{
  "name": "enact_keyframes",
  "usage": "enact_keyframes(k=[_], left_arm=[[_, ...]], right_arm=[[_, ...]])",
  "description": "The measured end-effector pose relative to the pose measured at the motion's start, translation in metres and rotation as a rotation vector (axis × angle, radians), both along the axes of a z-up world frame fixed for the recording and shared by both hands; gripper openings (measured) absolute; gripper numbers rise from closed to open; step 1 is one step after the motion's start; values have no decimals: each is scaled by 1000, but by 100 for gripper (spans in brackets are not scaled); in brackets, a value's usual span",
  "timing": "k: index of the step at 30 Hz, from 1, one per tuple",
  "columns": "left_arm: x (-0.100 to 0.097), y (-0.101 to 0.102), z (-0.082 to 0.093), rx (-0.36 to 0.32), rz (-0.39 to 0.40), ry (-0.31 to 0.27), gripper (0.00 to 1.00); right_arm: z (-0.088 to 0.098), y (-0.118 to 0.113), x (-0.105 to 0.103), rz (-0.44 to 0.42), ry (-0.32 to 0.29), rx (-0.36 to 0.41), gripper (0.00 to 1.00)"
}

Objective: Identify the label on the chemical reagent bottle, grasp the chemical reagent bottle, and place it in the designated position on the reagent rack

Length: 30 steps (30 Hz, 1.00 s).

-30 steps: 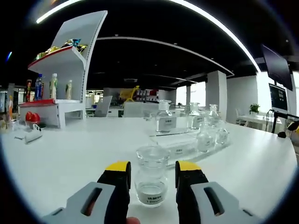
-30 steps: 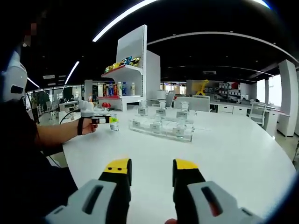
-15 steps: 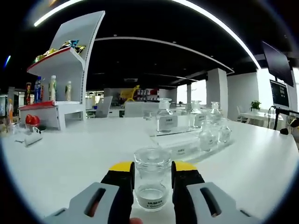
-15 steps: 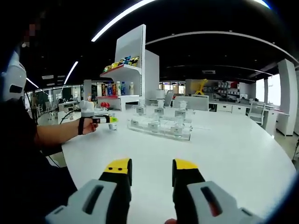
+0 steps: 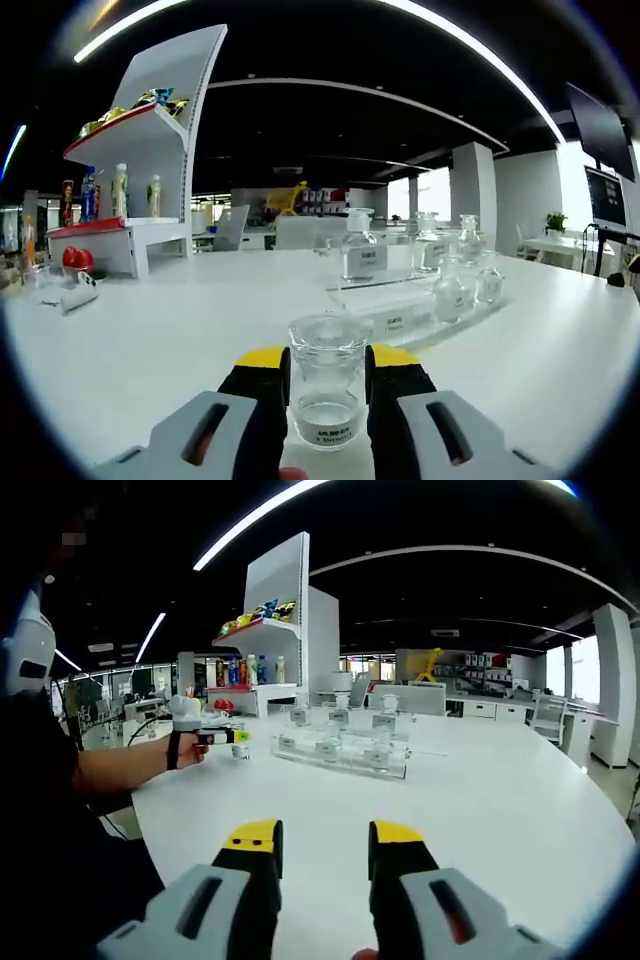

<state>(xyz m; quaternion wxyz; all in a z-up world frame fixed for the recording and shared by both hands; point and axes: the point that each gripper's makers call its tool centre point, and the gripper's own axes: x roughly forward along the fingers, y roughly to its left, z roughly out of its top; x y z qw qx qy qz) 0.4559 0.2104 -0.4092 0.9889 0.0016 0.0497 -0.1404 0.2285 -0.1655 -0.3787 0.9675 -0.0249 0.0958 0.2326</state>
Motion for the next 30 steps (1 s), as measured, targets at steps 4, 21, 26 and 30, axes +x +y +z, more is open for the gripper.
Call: enact_keyframes(k=[4,21,26,30], left_arm=[[-4,1,1,-6,10,1,31],[-7,3,7,0,17,-16,24],[-5,4,7,-6,19,-14,23],[-4,5,7,-11,25,-15,22]], right_arm=[[-4,0,0,0,8,2,33],[-7,-1,-1,-6,12,11,33],[-7,-2,-2,-7,10,12,33],[-8,-3,-3,-9,13,13,33]])
